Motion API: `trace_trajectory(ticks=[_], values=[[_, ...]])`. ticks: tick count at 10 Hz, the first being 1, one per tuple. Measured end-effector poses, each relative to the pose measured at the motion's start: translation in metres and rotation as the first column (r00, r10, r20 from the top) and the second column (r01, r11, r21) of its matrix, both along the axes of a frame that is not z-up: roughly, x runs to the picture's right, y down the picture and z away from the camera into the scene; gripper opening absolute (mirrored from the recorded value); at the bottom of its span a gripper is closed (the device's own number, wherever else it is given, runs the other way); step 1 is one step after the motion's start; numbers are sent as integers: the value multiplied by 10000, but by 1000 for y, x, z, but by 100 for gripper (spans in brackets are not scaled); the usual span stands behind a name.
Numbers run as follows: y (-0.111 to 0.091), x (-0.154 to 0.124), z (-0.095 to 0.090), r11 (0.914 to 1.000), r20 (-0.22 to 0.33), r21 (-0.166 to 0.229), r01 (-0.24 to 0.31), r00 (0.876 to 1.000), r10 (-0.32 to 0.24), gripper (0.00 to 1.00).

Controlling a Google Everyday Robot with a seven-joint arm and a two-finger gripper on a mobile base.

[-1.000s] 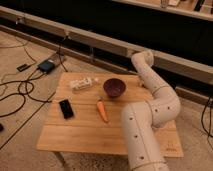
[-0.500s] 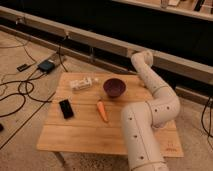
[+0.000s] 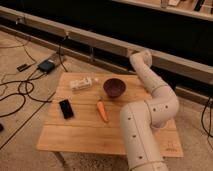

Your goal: Wipe the white sponge on the table

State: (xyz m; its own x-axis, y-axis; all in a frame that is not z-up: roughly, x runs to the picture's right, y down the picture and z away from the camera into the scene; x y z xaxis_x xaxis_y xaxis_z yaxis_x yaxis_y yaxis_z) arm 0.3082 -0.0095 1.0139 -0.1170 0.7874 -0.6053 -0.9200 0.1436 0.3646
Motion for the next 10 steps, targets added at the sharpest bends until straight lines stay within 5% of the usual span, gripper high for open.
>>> trace_trajectory(ticks=[7, 10], values=[[25, -30, -14, 9897, 199, -1430, 3, 9998, 26, 0], [29, -33, -25, 9862, 50, -1614, -358, 9993, 371, 0]])
